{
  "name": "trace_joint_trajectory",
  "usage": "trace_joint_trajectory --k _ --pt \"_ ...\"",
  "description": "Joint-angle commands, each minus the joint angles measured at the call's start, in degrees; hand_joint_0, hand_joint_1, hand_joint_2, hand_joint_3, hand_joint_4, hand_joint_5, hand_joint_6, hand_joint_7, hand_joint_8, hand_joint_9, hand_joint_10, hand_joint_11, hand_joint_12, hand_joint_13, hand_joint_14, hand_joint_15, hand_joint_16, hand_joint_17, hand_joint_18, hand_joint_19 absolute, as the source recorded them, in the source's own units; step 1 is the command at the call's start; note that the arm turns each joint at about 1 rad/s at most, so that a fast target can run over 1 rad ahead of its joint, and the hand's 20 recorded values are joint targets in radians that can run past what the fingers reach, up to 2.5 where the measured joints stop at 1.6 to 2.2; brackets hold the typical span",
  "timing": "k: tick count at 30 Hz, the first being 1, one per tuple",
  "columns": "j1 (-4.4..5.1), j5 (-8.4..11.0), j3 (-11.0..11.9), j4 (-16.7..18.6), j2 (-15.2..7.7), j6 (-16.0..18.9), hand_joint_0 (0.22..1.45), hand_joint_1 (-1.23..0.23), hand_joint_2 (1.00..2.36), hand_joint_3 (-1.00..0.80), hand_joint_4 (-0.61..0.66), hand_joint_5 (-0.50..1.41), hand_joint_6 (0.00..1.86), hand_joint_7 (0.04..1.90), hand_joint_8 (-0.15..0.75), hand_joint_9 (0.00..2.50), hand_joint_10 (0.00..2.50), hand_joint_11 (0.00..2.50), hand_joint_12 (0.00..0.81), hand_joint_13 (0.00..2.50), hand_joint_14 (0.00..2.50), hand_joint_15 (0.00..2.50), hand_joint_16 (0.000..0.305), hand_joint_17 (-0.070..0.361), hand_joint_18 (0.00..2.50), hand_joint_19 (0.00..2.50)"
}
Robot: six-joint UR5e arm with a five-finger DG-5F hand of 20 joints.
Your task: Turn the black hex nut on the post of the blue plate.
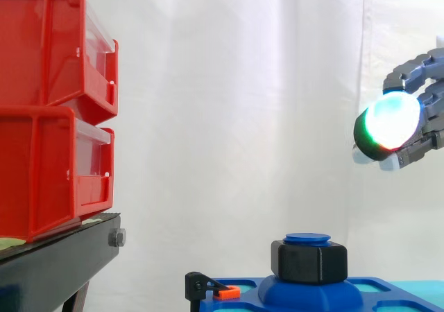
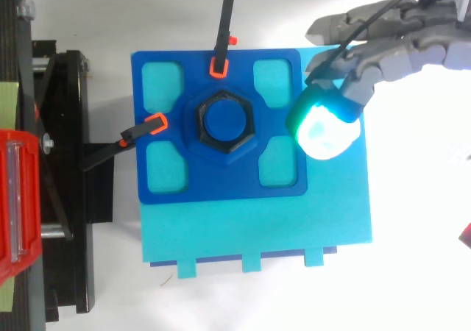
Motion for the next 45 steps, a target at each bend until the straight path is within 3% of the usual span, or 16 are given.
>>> trace_joint_trajectory --k 1,6,10,20,45 --pt "0.01 1.23 -0.1 0.0 0.1 8.1 0.43 -0.47 1.00 -0.50 0.14 -0.21 0.50 0.65 0.191 0.27 0.00 0.00 0.330 0.03 0.00 0.03 0.059 0.134 0.00 0.25" --pt "0.01 2.90 0.0 -1.2 0.0 15.2 0.43 -0.47 1.00 -0.50 0.14 -0.21 0.50 0.65 0.190 0.27 0.00 0.00 0.328 0.03 0.00 0.03 0.059 0.133 0.00 0.24" --pt "0.01 3.95 0.0 -1.8 0.1 16.7 0.44 -0.47 1.00 -0.50 0.11 -0.22 0.50 0.61 0.160 0.17 0.00 0.00 0.321 0.00 0.00 0.01 0.057 0.129 0.00 0.21" --pt "0.01 3.95 0.0 -1.7 0.0 15.4 0.41 -0.46 1.00 -0.50 0.08 -0.23 0.50 0.59 0.117 0.00 0.00 0.00 0.298 0.00 0.00 0.01 0.051 0.115 0.00 0.16" --pt "0.01 3.95 0.0 -1.6 0.1 15.4 0.43 -0.52 1.00 -0.50 0.04 -0.26 0.50 0.51 0.049 0.00 0.00 0.00 0.261 0.00 0.00 0.01 0.041 0.093 0.00 0.13"
